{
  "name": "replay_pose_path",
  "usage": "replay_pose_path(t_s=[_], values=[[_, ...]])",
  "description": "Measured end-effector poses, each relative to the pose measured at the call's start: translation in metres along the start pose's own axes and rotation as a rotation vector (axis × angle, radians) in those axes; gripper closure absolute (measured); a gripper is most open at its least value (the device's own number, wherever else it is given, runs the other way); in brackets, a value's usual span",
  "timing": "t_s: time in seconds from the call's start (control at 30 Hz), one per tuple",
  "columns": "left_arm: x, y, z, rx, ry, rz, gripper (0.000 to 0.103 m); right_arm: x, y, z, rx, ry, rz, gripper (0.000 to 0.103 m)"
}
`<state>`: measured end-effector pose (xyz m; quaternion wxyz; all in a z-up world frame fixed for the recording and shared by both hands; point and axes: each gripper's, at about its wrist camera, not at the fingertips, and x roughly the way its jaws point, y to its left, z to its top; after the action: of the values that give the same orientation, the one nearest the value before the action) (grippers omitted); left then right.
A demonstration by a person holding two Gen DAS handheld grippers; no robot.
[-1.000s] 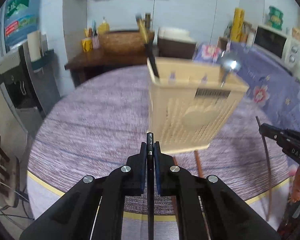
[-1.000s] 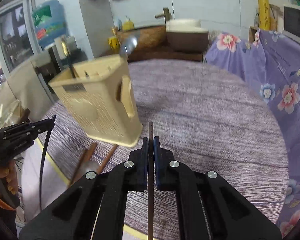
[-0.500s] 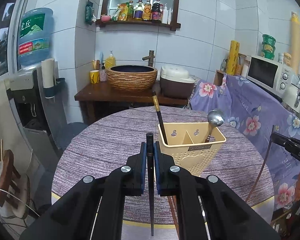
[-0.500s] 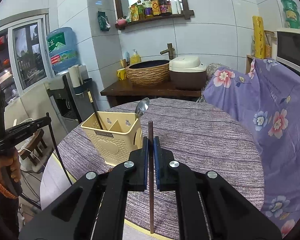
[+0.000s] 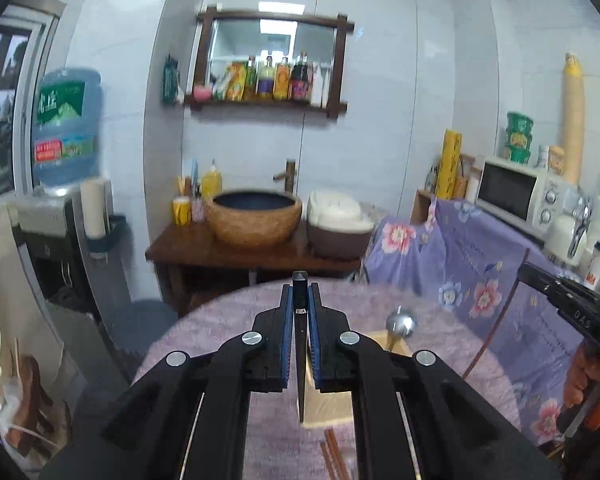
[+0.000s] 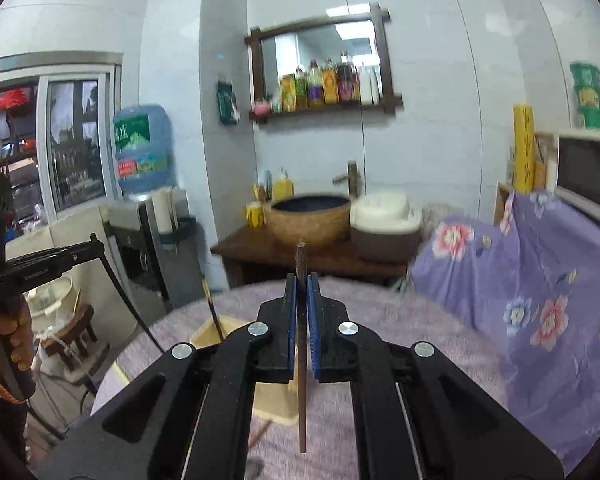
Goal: Organize utensils
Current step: 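Carry both chopsticks over the holder and lower them in, then open both tools to release the chopsticks into the holder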
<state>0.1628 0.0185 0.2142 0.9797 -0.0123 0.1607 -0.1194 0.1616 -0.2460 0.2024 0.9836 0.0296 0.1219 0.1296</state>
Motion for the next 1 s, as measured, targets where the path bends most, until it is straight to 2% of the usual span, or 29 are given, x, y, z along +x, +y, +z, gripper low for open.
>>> replay_pose_path(t_s=[0.17, 0.3, 0.53, 0.77, 0.9, 1.0], values=[[-0.001, -0.012, 0.047, -0.030, -0.064, -0.026, 0.095, 0.007, 0.027, 0.046, -0.047, -0.118, 0.002, 0.097], [0.019, -0.026, 0.053, -0.032, -0.093, 0.006, 0.095, 0.026, 0.053, 0.054, -0.104, -0.151, -0.007, 0.097], [0.062, -0.028, 0.008, -0.042, -0.055, 0.046, 0.095, 0.078, 0.043, 0.020, -0.001, -0.037, 0.004, 0.097], [0.097, -0.024, -0.047, -0.072, 0.081, 0.015, 0.095, 0.110, 0.028, -0.030, 0.054, 0.098, 0.004, 0.097], [0.111, -0.026, -0.067, -0.069, 0.142, 0.006, 0.095, 0.113, 0.026, -0.042, 0.071, 0.099, 0.000, 0.097], [0.115, -0.025, -0.072, -0.073, 0.146, 0.007, 0.092, 0.115, 0.027, -0.045, 0.067, 0.112, 0.000, 0.096]])
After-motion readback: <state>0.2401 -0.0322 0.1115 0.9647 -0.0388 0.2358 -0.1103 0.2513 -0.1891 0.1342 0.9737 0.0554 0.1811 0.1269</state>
